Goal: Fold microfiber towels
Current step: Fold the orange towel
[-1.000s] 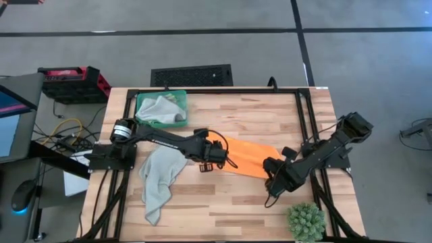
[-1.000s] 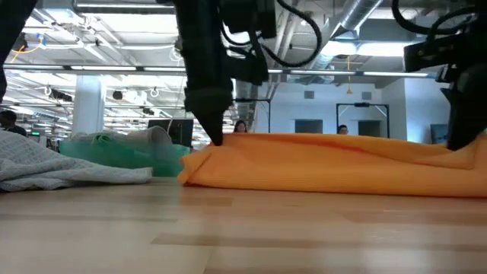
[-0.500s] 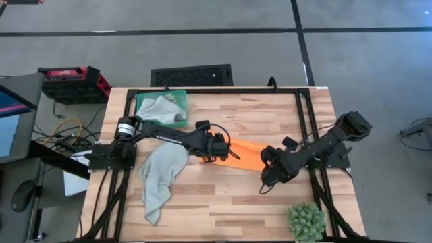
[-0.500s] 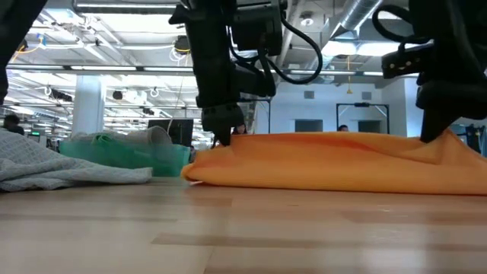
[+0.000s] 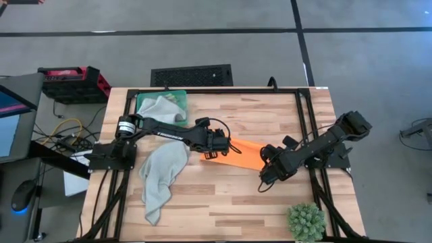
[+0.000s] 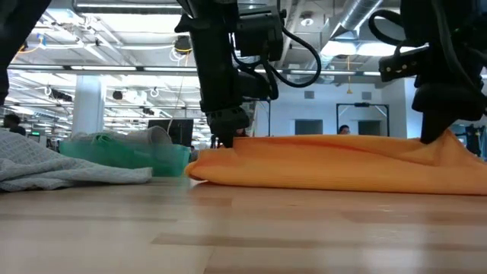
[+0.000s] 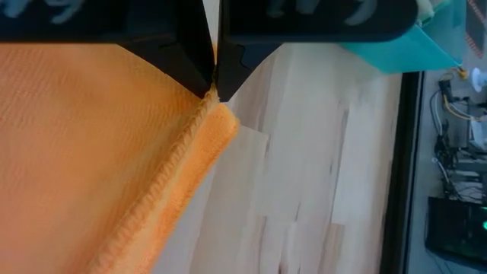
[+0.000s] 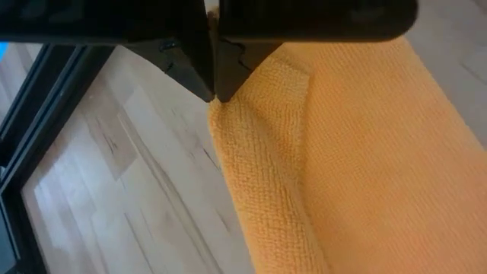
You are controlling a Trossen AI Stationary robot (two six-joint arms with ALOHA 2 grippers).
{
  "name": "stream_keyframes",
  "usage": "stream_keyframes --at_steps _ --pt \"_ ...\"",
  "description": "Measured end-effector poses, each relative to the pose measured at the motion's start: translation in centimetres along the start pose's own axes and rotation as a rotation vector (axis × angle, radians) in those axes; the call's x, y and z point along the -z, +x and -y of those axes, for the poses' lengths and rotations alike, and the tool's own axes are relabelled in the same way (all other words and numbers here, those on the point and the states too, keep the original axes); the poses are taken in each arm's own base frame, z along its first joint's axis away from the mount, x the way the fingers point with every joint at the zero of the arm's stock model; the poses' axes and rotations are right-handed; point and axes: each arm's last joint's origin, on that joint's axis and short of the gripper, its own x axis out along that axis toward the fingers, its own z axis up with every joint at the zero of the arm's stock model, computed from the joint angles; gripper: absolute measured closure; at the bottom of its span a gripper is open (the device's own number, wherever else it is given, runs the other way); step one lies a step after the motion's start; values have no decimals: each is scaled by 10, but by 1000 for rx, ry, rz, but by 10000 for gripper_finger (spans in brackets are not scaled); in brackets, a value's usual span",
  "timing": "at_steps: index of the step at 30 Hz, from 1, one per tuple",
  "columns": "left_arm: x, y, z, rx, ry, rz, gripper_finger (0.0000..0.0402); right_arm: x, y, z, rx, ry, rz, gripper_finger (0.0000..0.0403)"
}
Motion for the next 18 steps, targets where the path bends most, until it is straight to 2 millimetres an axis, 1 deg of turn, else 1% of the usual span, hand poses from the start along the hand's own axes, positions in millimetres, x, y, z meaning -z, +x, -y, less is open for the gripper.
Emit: stream_keyframes --at_steps 5,8,12,18 --pt "-3 4 -6 5 -2 7 401 -3 2 2 7 16 -10 329" --pt "-5 7 -9 6 -24 19 390 -6 4 4 10 -7 -17 305" --pt "-7 9 -12 20 -29 25 357 -9 6 6 15 -1 -21 268" --pt "-7 13 -18 15 -42 18 292 -12 8 8 27 16 -17 212"
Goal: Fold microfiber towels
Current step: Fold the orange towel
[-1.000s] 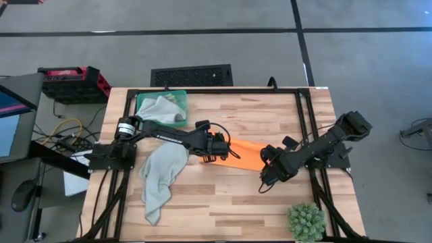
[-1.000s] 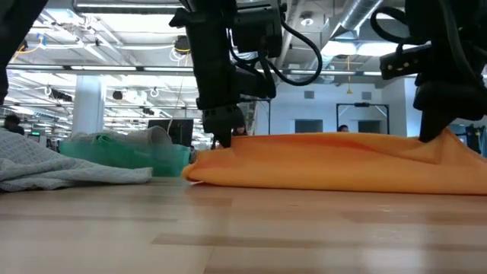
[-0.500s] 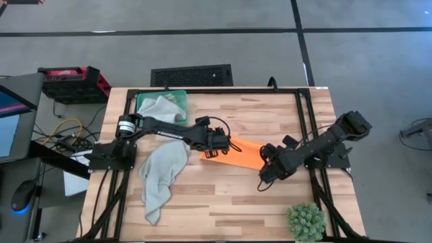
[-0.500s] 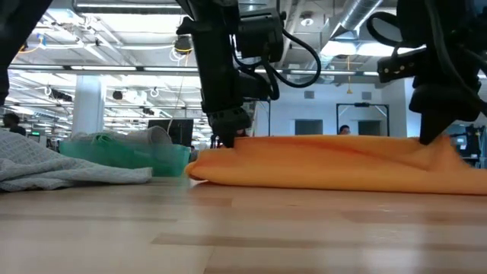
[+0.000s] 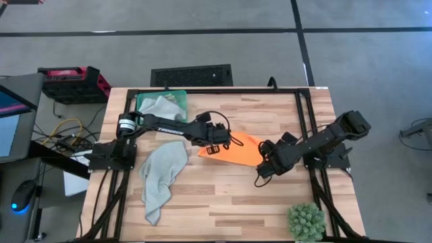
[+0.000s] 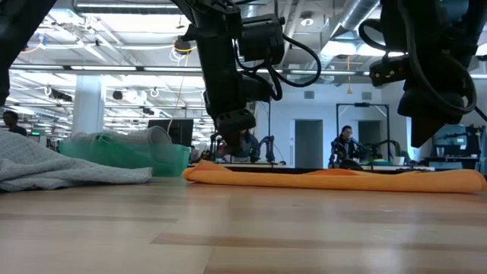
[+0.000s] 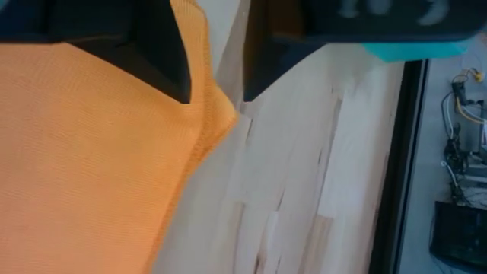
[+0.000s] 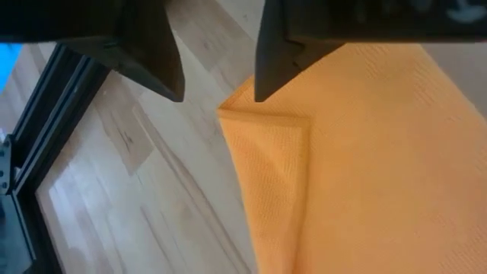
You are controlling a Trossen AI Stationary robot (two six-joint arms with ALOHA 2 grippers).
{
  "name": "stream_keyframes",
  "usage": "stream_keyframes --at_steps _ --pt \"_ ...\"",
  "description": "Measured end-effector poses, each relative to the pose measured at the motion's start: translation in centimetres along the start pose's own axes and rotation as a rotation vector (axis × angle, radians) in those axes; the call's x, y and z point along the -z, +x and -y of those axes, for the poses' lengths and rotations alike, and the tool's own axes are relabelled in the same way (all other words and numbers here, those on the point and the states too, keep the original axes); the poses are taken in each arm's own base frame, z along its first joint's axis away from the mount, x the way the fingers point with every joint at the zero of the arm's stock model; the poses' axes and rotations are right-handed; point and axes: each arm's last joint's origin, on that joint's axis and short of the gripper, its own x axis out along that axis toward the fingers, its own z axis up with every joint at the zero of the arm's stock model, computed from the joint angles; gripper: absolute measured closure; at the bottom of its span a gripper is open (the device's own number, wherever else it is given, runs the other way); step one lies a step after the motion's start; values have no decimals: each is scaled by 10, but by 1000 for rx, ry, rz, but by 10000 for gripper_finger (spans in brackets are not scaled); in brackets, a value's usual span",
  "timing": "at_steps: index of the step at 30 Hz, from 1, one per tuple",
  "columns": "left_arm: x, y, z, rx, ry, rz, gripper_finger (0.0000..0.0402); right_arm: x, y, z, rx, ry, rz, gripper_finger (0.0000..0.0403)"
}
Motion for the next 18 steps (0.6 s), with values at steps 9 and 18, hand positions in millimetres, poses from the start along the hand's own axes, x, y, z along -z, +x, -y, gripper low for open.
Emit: stream_keyframes --at_steps 9,18 --pt "3 -11 17 75 54 7 251 4 -2 -3 -19 38 -7 183" --pt "25 -48 78 192 399 71 253 24 -16 -19 -93 -51 65 182"
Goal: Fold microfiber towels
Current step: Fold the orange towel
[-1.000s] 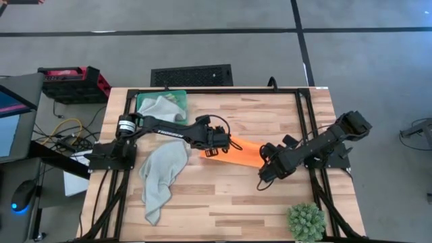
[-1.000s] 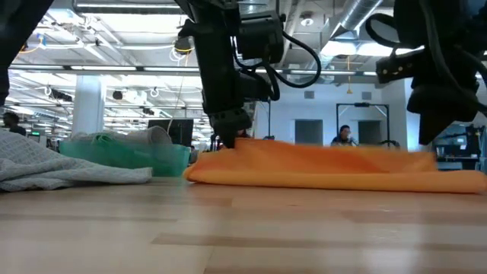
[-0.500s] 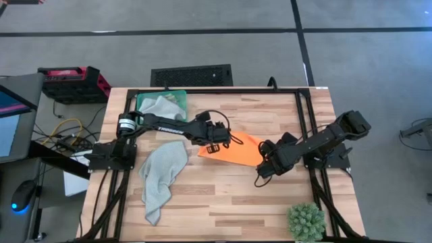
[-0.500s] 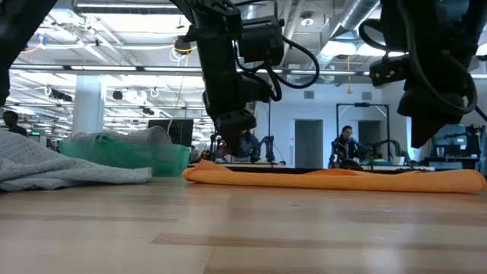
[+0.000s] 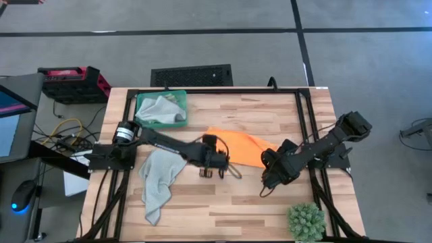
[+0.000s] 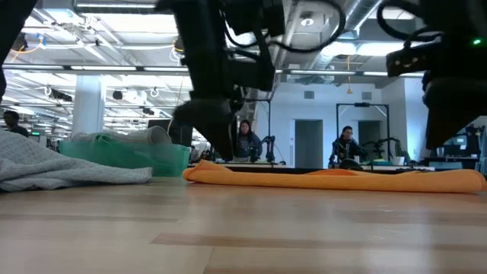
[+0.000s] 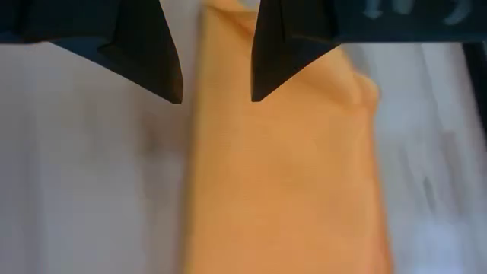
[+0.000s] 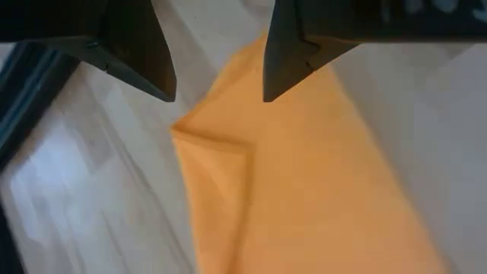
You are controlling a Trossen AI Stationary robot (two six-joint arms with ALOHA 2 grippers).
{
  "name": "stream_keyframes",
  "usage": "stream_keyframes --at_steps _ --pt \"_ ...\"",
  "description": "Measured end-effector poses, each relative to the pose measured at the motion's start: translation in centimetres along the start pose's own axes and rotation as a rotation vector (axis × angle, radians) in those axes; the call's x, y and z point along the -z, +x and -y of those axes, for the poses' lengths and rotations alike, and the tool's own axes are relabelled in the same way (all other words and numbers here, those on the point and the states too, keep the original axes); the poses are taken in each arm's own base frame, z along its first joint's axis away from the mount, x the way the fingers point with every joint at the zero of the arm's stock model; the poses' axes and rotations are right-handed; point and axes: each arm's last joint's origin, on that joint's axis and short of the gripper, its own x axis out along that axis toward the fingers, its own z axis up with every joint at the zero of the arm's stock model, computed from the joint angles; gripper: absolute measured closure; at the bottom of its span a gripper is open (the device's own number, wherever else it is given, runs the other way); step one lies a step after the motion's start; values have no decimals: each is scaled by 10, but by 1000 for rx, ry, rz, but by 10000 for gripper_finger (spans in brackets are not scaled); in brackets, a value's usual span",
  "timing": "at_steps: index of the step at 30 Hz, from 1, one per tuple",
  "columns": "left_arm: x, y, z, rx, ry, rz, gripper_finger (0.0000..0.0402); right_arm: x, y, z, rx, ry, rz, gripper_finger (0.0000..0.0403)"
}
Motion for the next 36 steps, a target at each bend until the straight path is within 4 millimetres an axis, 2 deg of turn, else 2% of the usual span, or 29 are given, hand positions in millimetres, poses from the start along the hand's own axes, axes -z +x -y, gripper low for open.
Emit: stream_keyframes --at_steps 4,10,14,25,31,36 --pt "6 2 17 7 35 9 253 6 -5 -7 -42 -23 33 182" --pt "15 16 22 -62 2 12 253 11 -8 -12 -66 -37 53 182" --pt "17 19 17 -106 -19 0 253 10 -8 -14 -85 -29 64 182" --pt "20 33 -8 18 -99 -35 253 9 -8 -16 -103 -19 73 182" --pt "27 41 -12 62 -138 -50 253 9 -9 -16 -104 -80 72 182" --pt "29 42 -11 64 -161 -57 253 0 -23 -19 -143 -145 96 182"
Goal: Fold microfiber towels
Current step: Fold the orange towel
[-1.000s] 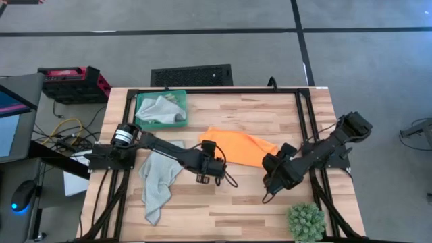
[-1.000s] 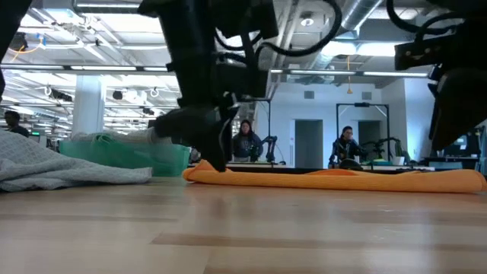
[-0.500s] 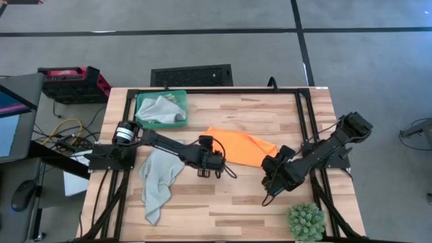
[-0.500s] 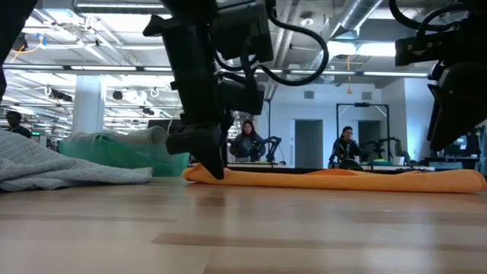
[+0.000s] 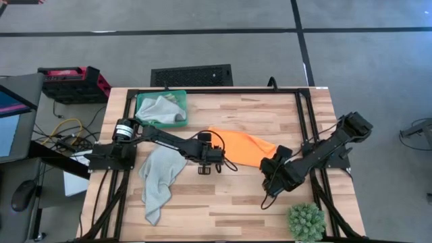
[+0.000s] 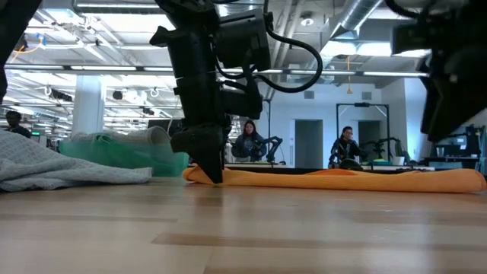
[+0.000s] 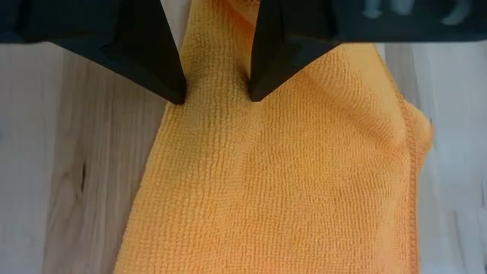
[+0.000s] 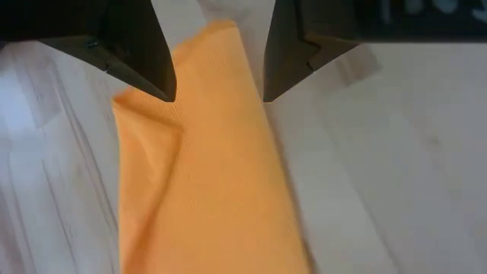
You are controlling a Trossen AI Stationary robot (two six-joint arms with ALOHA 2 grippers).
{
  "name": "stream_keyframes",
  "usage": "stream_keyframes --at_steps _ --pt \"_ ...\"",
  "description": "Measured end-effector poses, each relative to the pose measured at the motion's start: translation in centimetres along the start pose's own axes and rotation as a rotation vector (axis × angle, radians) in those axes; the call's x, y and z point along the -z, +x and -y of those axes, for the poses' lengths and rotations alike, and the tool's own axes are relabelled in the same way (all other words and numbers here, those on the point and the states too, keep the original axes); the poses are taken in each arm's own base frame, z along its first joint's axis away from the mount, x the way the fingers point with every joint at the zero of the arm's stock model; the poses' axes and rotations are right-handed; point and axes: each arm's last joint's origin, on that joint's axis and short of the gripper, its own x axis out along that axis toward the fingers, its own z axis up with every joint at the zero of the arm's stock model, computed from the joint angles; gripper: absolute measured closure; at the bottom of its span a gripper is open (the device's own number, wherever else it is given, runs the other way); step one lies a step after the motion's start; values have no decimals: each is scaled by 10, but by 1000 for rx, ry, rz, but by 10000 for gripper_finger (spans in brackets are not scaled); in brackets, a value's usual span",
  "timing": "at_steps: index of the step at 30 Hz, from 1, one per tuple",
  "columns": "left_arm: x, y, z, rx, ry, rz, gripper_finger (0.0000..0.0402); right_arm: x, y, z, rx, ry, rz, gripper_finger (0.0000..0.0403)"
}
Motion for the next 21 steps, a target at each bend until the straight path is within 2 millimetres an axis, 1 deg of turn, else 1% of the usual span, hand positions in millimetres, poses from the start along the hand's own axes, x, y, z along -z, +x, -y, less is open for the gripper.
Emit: stream_keyframes --at_steps 7,10,15,18,21 --pt "1 -1 4 -4 11 -2 253 -24 -32 -6 -78 -89 98 182" --pt "1 -1 5 -14 16 -2 253 -32 -43 -6 -76 -127 141 182" --pt "1 0 5 -17 17 -5 255 -39 -56 -2 -38 -130 187 182" --pt "3 0 5 -34 23 -14 272 -42 -61 -1 -47 -121 200 182" --pt "3 0 5 -39 24 -21 310 -42 -64 -2 -55 -119 205 182"
